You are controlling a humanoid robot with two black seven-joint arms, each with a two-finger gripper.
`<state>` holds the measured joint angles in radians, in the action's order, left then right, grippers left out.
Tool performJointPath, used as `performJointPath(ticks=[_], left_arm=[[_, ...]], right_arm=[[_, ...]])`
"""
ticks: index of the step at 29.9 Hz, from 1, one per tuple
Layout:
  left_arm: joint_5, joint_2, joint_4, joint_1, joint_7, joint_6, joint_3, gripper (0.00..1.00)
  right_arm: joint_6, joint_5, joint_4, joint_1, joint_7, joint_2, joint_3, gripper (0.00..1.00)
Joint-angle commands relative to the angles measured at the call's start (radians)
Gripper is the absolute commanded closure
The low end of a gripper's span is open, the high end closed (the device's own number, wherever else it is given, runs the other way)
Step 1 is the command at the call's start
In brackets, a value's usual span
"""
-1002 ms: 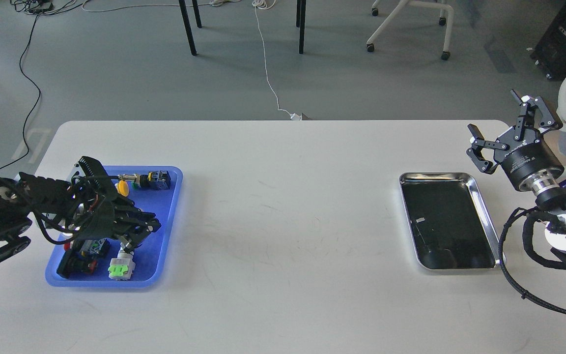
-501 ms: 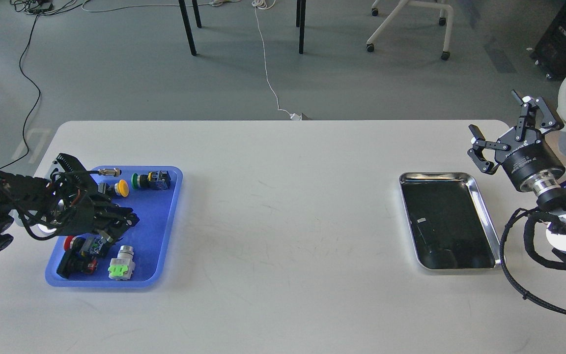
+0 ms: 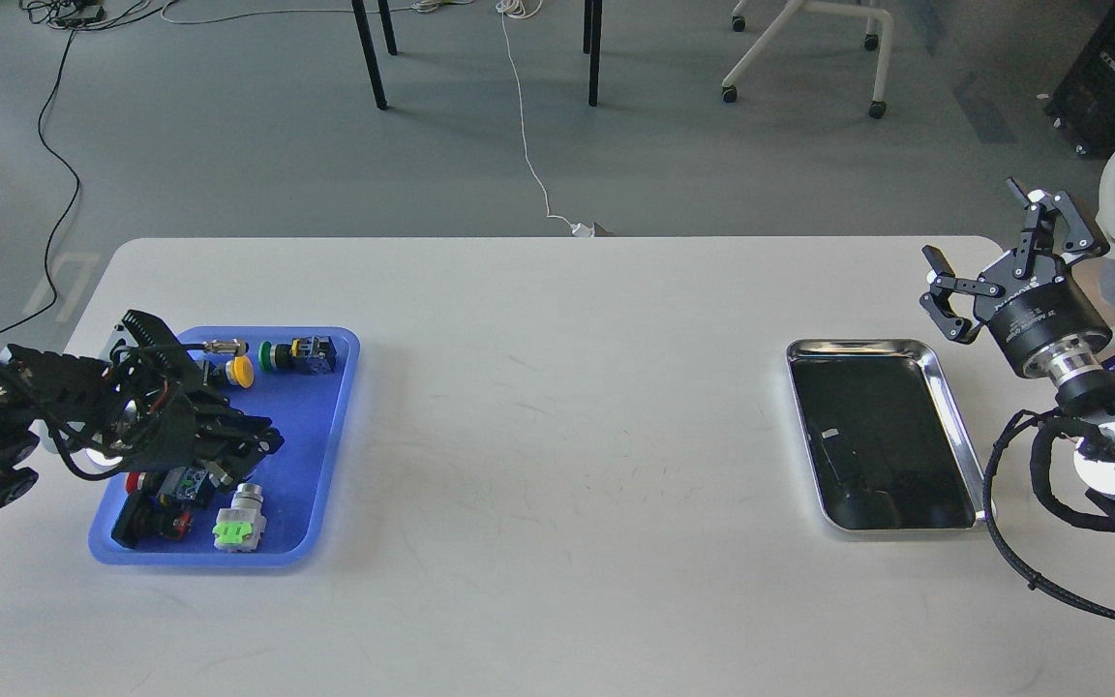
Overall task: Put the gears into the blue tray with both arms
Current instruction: 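Carry the ring into the blue tray and release it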
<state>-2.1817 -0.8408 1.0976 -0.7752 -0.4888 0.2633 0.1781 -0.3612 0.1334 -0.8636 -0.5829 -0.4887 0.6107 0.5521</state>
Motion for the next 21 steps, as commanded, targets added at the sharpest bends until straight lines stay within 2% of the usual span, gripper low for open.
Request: performJointPath(ticks=[1,4,5,7,10,14,18,21], left_arm=[[0.0,0.003,-0.001,0.002,0.0,0.001,0.0,0.76],[0.0,0.003,-0.004,0.004,0.0,0.001,0.001,0.64],[0.0,0.003,-0.004,0.004,0.0,0.001,0.001,0.64],[0.0,0.003,-0.008,0.004,0.0,0.001,0.003,0.49],[0.0,0.002,-0.008,0.002,0.0,0.001,0.004,0.2],[0.0,0.0,-0.007,0.001,0.0,0.001,0.058,0.16],[0.0,0.0,0.005,-0.002,0.0,0.004,0.211,0.13],[0.208,0.003,0.022,-0.003,0.0,0.001,0.253,0.05]], right_arm=[[0.001,0.0,0.0,0.0,0.0,0.001,0.0,0.01],[-0.001,0.0,0.0,0.0,0.0,0.001,0.0,0.01],[-0.001,0.0,0.0,0.0,0.0,0.001,0.0,0.01],[0.001,0.0,0.0,0.0,0.0,0.003,0.002,0.01],[0.001,0.0,-0.002,0.0,0.0,0.006,0.0,0.01],[-0.001,0.0,-0.002,-0.002,0.0,0.006,0.0,0.01],[-0.001,0.0,-0.002,-0.003,0.0,0.011,-0.003,0.01],[0.002,0.0,0.0,-0.014,0.0,0.001,-0.005,0.01]])
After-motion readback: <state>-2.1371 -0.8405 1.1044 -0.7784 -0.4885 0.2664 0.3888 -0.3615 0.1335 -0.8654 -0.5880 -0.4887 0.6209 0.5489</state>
